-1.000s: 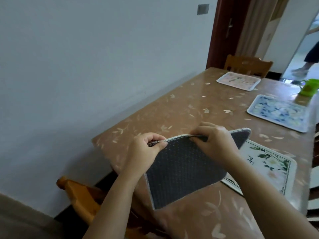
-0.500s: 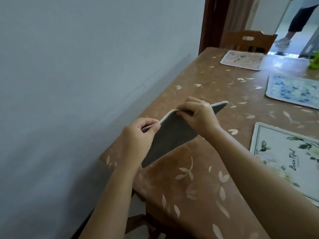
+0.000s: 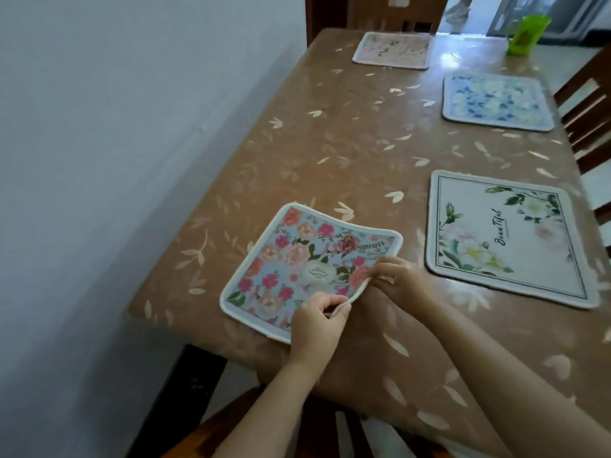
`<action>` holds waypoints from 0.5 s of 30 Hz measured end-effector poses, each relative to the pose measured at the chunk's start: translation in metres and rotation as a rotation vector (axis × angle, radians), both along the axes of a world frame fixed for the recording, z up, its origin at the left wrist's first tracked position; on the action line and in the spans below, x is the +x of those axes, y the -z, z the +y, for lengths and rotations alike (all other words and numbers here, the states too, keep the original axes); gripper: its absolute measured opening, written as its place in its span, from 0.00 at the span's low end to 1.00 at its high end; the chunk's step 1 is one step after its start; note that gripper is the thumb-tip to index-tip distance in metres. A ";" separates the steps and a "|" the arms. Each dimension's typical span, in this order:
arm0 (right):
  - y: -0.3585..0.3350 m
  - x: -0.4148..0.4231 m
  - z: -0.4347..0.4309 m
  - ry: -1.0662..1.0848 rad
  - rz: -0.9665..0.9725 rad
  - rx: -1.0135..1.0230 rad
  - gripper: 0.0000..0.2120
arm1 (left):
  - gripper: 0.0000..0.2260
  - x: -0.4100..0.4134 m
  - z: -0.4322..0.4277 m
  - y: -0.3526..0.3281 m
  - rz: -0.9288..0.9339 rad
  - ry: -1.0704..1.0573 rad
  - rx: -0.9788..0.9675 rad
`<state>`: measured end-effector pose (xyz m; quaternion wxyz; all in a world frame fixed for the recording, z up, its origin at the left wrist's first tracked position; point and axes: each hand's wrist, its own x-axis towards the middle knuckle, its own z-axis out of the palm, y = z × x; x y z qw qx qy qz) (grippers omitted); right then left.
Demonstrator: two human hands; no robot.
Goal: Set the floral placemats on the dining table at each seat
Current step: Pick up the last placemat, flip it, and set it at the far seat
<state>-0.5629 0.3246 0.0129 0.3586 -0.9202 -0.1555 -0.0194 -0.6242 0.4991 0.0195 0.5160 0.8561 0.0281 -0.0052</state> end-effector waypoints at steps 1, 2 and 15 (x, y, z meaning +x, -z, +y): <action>0.011 -0.008 -0.008 0.024 0.031 -0.004 0.08 | 0.02 -0.004 -0.009 0.011 0.025 0.015 0.010; 0.021 -0.015 -0.014 0.046 0.050 -0.003 0.08 | 0.02 -0.008 -0.017 0.021 0.034 0.025 0.026; 0.061 -0.065 -0.033 0.067 0.028 -0.206 0.08 | 0.07 -0.044 -0.066 0.072 0.037 0.216 0.270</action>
